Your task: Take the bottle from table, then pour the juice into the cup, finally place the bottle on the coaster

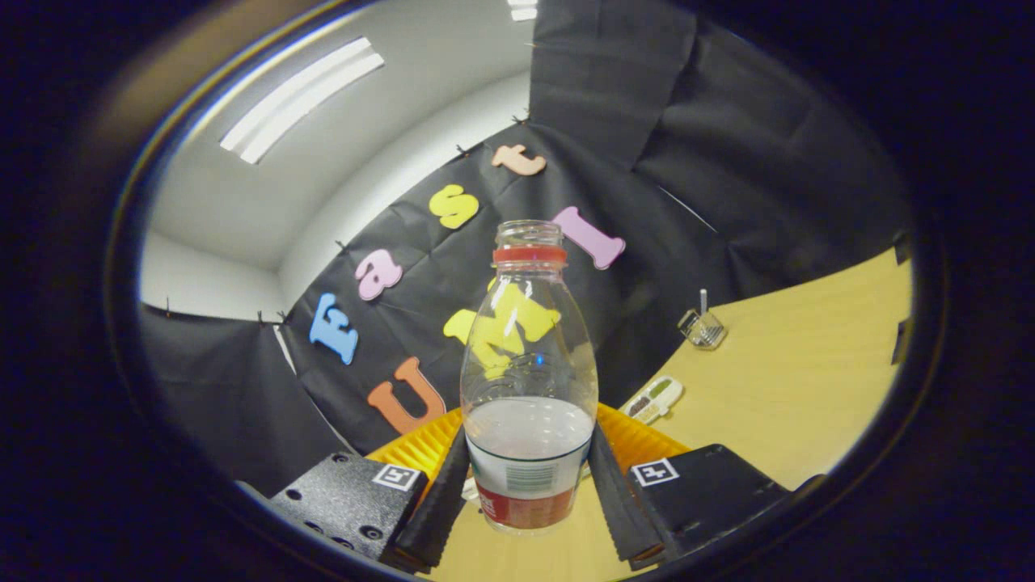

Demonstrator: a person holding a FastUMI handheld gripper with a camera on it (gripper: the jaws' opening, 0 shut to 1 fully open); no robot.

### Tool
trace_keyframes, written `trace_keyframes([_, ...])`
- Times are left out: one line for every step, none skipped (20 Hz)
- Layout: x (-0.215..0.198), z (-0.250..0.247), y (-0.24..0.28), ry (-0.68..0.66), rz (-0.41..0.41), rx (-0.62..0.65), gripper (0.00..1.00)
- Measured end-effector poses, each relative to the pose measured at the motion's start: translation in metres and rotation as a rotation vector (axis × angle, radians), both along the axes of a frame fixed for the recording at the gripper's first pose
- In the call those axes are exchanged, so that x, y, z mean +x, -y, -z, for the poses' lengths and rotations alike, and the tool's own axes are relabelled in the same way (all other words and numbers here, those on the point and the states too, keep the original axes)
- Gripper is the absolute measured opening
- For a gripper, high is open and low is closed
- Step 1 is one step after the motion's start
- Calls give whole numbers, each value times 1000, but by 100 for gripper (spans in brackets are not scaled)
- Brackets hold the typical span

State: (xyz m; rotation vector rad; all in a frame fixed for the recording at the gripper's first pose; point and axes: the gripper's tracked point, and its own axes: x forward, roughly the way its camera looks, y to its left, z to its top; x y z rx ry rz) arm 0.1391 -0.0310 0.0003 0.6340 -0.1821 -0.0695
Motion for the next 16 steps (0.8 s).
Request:
trace_keyframes([2, 0, -1, -8, 3, -61, 80])
trace_keyframes([5, 2, -2, -21, 7, -122, 80])
trace_keyframes([9, 4, -3, -38, 11, -175, 80])
trace_keyframes([12, 5, -4, -47, 17, -220, 80])
trace_keyframes([15, 4, -5, -53, 18, -251, 81])
trace_keyframes([18, 4, -7, -53, 19, -277, 80])
trace_keyframes([24, 4, -8, -55, 23, -297, 81])
trace_keyframes([30, 7, -10, -64, 21, -318, 81])
trace_keyframes([38, 12, -12, -77, 19, -344, 82])
trace_keyframes([45, 17, -15, -92, 21, -374, 82])
trace_keyframes([52, 24, -17, -112, 23, -401, 82])
trace_keyframes([59, 34, -18, -134, 23, -422, 82])
trace_keyframes([66, 41, -21, -143, 20, -441, 82])
trace_keyframes([73, 47, -22, -152, 18, -452, 82])
trace_keyframes([81, 56, -26, -162, 16, -463, 82])
trace_keyframes([88, 66, -24, -178, 22, -475, 82])
